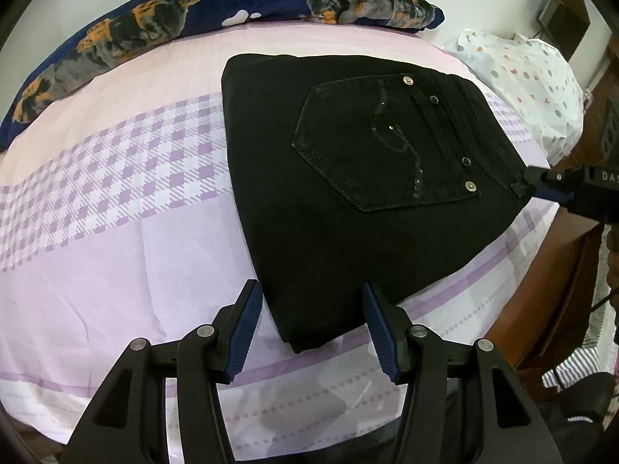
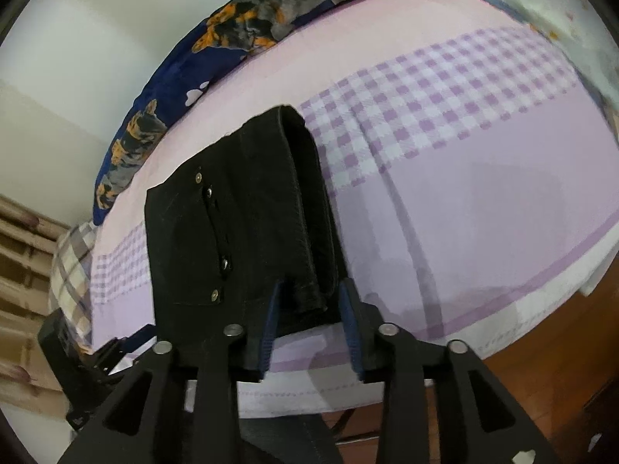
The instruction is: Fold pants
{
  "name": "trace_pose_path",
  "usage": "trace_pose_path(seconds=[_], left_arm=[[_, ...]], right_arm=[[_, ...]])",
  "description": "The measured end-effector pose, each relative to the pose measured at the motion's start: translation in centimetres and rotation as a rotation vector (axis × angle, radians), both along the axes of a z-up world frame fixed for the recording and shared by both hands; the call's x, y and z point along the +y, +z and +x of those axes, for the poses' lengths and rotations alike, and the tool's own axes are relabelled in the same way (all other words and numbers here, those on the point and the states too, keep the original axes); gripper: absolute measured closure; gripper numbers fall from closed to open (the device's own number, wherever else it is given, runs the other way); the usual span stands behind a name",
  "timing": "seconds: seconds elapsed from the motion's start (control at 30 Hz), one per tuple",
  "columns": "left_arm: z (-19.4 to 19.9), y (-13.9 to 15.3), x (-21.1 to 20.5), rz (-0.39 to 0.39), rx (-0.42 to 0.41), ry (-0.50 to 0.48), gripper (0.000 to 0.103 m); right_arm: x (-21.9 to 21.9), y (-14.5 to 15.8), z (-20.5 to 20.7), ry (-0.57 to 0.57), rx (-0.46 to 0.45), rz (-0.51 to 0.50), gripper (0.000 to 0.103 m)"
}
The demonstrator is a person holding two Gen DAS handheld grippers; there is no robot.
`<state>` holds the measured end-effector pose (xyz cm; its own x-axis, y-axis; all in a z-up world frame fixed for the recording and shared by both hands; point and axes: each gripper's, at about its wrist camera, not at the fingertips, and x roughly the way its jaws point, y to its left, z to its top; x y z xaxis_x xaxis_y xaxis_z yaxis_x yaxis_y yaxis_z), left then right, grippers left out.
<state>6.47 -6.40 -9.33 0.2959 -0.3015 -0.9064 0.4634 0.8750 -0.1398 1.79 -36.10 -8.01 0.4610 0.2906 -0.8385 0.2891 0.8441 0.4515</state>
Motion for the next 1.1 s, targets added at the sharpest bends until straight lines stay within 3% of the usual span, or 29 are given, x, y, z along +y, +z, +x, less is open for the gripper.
trace_pose_path(seconds=[0.23,0.5,0.63,0.77,0.93,1.1], left_arm=[[0.0,0.9,0.1,-0.008,-0.018,-0.014,0.048],[1.2,2.9,3.1,-0.213,0.012,0.057,0.048],[2.7,2.7,4.8,-0.308,0.066,0.141,0.048],[4.3,1.8,5.3,-0.354,0.121,0.189,0.048],[5.7,0.3,5.2,-0.411,0.201,0.203,0.048],[6.7,-1.2,5.7,-0.478,0.292,0.247,0.048]], right_arm=[[-0.2,1.8,1.5,0.025,-0.063,-0.088,0.066],[0.5,3.4,4.4,0.063,-0.144,-0.095,0.067],[1.0,2.3,5.9,0.094,-0.134,-0.136,0.067],[0.3,0.2,6.5,0.113,-0.090,-0.152,0.067],[-1.6,-2.8,6.6,0.149,-0.039,-0.033,0.065],[-4.0,-5.0,7.3,0.217,-0.022,0.183,0.065]])
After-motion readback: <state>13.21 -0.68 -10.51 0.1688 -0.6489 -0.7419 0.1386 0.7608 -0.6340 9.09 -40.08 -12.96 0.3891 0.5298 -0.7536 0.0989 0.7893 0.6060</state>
